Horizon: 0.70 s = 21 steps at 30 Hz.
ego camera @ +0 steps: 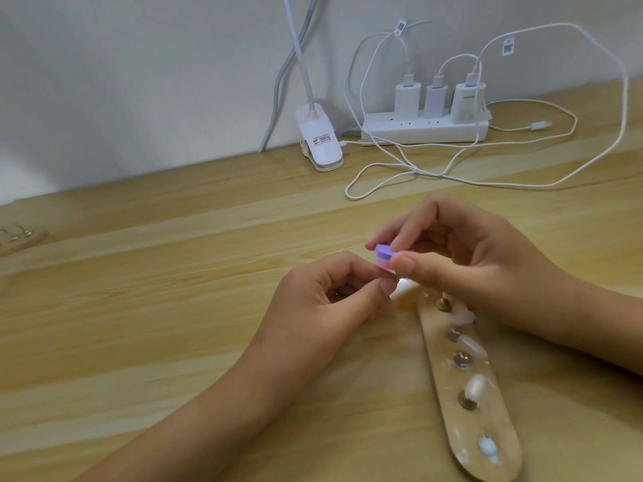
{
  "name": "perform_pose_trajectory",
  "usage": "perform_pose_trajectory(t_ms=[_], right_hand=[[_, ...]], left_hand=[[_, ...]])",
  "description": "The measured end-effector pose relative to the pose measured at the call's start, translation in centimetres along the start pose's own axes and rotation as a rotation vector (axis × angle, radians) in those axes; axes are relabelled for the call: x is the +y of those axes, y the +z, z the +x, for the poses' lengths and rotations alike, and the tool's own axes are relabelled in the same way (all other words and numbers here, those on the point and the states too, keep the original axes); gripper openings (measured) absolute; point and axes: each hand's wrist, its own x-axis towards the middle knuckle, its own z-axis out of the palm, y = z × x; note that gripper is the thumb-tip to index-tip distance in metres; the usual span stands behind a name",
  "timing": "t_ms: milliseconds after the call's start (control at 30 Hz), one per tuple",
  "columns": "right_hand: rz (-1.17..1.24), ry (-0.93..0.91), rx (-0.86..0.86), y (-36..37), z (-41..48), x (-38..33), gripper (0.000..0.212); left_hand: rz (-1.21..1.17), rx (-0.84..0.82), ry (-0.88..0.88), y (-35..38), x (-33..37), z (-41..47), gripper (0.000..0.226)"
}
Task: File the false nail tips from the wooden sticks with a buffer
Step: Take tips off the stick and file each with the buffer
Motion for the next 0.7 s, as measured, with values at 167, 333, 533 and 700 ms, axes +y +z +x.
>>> perform_pose_trajectory(t_ms=[167,333,533,700], right_hand=[[-0.014,-0.008,-0.018,0.07,-0.08,-0.11,0.02],[0.031,0.068,0.052,-0.25,0.25,-0.08,0.025],[0.116,0.115,0.05,-0.14,0.34,-0.19,0.025],[0.191,0.146,0.047,-0.26,0.43,0.24,0.024]], left_hand=[[0.008,-0.004,0.008,0.05,0.11,-0.07,0.012],[-0.053,0.006,-0.006,-0.01,0.01,0.03,0.005],[-0.145,0.062,-0.013,-0.05,-0.14,0.26,0.009],[-0.199,0.09,0.029,0.04,0.1,0.16,0.009]])
